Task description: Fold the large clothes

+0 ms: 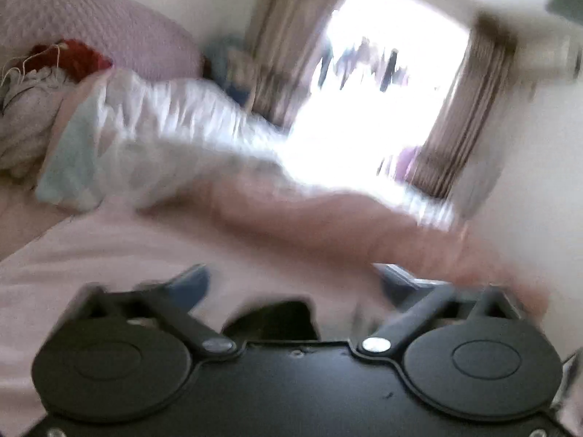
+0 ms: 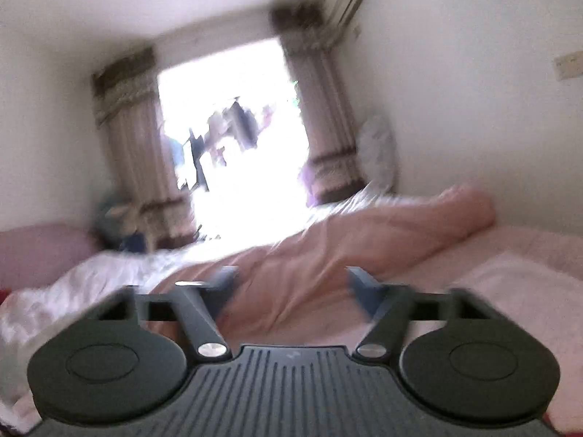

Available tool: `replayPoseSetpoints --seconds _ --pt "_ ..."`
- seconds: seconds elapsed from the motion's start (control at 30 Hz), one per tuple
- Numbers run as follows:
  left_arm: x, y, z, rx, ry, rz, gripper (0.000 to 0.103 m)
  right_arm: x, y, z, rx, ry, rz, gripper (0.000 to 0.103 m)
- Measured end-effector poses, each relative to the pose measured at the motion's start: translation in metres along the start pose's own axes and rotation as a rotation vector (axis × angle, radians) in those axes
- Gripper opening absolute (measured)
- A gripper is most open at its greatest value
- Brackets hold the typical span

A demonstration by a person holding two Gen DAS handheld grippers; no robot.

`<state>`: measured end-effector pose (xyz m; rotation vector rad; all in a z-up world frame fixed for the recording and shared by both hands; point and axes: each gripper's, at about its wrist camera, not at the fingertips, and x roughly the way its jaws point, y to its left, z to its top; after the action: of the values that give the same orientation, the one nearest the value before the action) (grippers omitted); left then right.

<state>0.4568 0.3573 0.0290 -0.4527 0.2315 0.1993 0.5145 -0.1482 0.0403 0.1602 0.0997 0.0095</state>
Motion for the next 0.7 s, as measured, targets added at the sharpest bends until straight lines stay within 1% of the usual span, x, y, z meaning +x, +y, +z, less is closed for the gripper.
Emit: replayPoseSetpoints --seconds 0.03,0.07,0.1,0.17,0.2,0.23,0.3,0.33,0.4,0.47,0.5,0.57,0.63,0.67,0.7 --pt "0.001 0.007 -0.004 -0.009 -0.033 -0.015 0.103 0.004 -0.004 -0.003 0.0 -0.001 0.019 0.095" --pt "0.006 0.012 -0.01 0.015 -0.04 -0.018 0.103 0.01 -0.008 -0.01 -0.006 0.018 0.037 0.095" --pt "0.014 0.015 -0.015 0.061 -0.025 -0.008 0.103 0.015 -0.012 -0.019 -0.016 0.045 0.037 0.095" --pt "0.035 0.021 -0.031 0.147 0.024 0.05 0.103 0.026 -0.02 -0.043 -0.036 0.102 0.023 0.094" --pt "0.042 0.025 -0.04 0.164 0.052 0.072 0.103 0.03 -0.023 -0.054 -0.046 0.137 0.019 0.094" --pt "0.054 0.03 -0.048 0.18 0.096 0.082 0.103 0.035 -0.026 -0.066 -0.055 0.172 0.013 0.094" --pt "0.074 0.04 -0.065 0.194 0.167 0.078 0.103 0.043 -0.03 -0.089 -0.083 0.242 -0.005 0.094" --pt "0.085 0.042 -0.073 0.203 0.188 0.087 0.103 0.047 -0.03 -0.1 -0.103 0.277 -0.019 0.094" --pt "0.102 0.045 -0.085 0.241 0.208 0.121 0.103 0.05 -0.02 -0.118 -0.163 0.355 -0.049 0.093" --pt "0.122 0.046 -0.091 0.289 0.226 0.146 0.103 0.059 -0.007 -0.127 -0.234 0.419 -0.074 0.093" --pt "0.133 0.045 -0.095 0.31 0.246 0.144 0.103 0.067 -0.003 -0.128 -0.263 0.433 -0.073 0.093" --pt "0.154 0.043 -0.1 0.344 0.268 0.124 0.103 0.08 0.001 -0.131 -0.278 0.459 -0.03 0.093" --pt "0.167 0.044 -0.106 0.369 0.26 0.112 0.103 0.094 0.003 -0.138 -0.273 0.516 0.03 0.093" --pt "0.174 0.042 -0.109 0.383 0.26 0.111 0.103 0.101 0.005 -0.144 -0.277 0.536 0.039 0.089" --pt "0.177 0.038 -0.113 0.408 0.27 0.107 0.102 0.107 0.005 -0.148 -0.286 0.543 0.024 0.077"
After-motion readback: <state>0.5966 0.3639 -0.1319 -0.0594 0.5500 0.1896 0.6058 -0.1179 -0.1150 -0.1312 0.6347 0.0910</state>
